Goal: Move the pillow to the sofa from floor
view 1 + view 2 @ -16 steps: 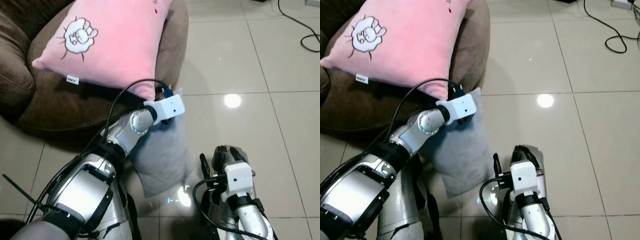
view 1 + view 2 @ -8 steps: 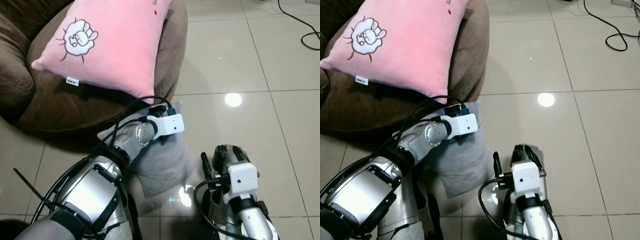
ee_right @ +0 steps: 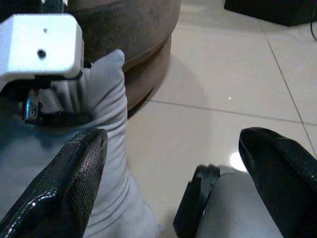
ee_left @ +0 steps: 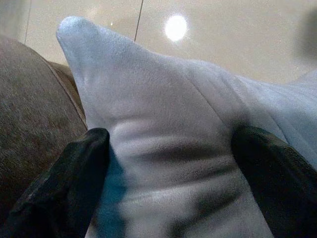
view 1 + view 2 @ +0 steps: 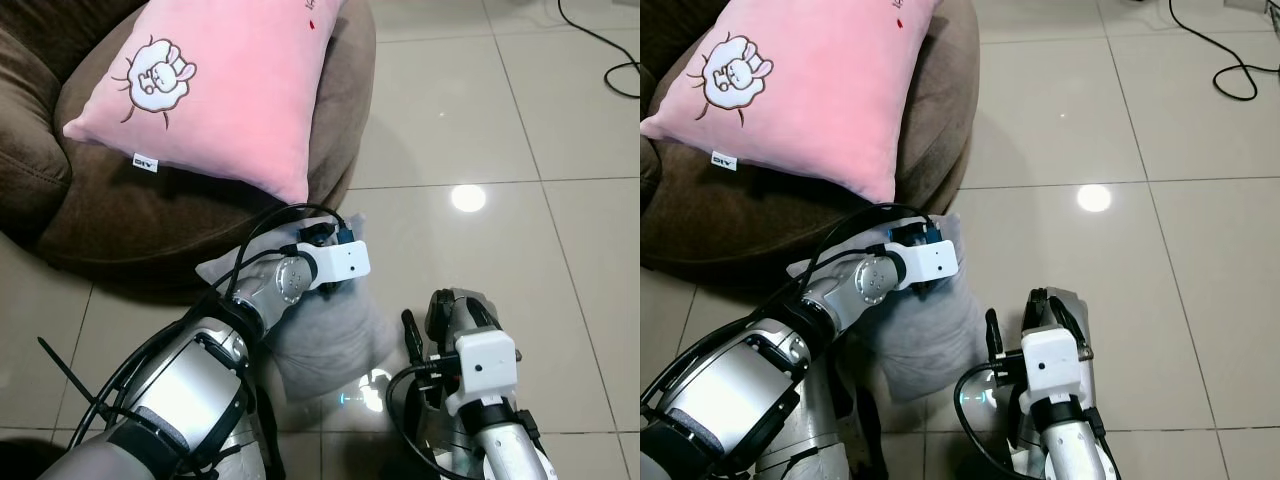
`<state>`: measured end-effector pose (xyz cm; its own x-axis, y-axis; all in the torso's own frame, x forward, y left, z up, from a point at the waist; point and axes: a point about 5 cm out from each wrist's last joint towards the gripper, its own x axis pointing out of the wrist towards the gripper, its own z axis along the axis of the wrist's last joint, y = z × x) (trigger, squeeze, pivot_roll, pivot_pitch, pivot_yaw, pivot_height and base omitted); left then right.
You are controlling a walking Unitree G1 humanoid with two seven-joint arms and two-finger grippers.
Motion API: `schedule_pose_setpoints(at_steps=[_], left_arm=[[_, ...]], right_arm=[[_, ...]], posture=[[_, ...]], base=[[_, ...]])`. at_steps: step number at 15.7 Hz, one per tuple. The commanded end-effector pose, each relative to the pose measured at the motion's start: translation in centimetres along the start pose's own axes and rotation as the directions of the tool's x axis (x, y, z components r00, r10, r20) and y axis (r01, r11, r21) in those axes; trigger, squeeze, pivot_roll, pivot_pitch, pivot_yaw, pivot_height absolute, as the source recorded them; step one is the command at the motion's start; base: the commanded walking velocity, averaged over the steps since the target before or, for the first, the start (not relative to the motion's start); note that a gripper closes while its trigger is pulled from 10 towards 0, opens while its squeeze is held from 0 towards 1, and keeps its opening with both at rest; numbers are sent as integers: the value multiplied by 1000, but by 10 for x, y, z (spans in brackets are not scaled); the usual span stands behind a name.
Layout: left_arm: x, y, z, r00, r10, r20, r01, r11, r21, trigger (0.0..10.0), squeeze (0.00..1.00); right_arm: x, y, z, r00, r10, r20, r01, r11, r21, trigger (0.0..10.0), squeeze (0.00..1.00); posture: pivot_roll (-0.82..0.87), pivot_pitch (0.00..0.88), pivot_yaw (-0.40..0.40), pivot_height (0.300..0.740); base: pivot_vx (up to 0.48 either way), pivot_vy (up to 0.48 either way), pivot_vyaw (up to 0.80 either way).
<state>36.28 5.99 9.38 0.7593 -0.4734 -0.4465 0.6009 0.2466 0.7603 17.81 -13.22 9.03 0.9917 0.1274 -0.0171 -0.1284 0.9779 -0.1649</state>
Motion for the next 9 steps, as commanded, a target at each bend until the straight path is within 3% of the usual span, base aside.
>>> schedule_pose_setpoints(at_steps=[1, 4, 5, 6, 7, 9], left_arm=[[-3, -25, -18, 996, -60, -63, 58, 997, -46, 10000, 1000], [-2, -28, -17, 998, -33, -58, 26, 993, -114, 10000, 1000], [-2, -28, -17, 998, -30, -61, 21, 989, -147, 0, 306], [-2, -27, -17, 998, -27, -63, 16, 987, -157, 0, 306], [-2, -25, -17, 998, -14, -57, 5, 989, -150, 0, 0], [-2, -24, -16, 999, -6, -41, 0, 991, -135, 0, 0]], right_arm=[[-5, 2, -4, 999, -1, -32, 1, 1000, 2, 10000, 0], [-10, -1, -13, 998, -5, -57, 5, 1000, 0, 10000, 0], [-11, -1, -17, 998, -6, -66, 6, 1000, -2, 10000, 0], [-12, -2, -18, 998, -7, -69, 7, 1000, -2, 10000, 0], [-12, -3, -21, 997, -7, -74, 7, 1000, -4, 10000, 0], [-12, -3, -23, 997, -6, -77, 6, 1000, -4, 10000, 0]], posture=[[-157, 344, 117, 429], [-163, 355, 116, 429], [-165, 361, 114, 429], [-165, 361, 114, 429], [-161, 364, 114, 429], [-161, 369, 113, 429]], base=[[0, 0, 0], [0, 0, 0], [0, 0, 0], [0, 0, 0], [0, 0, 0], [0, 0, 0]])
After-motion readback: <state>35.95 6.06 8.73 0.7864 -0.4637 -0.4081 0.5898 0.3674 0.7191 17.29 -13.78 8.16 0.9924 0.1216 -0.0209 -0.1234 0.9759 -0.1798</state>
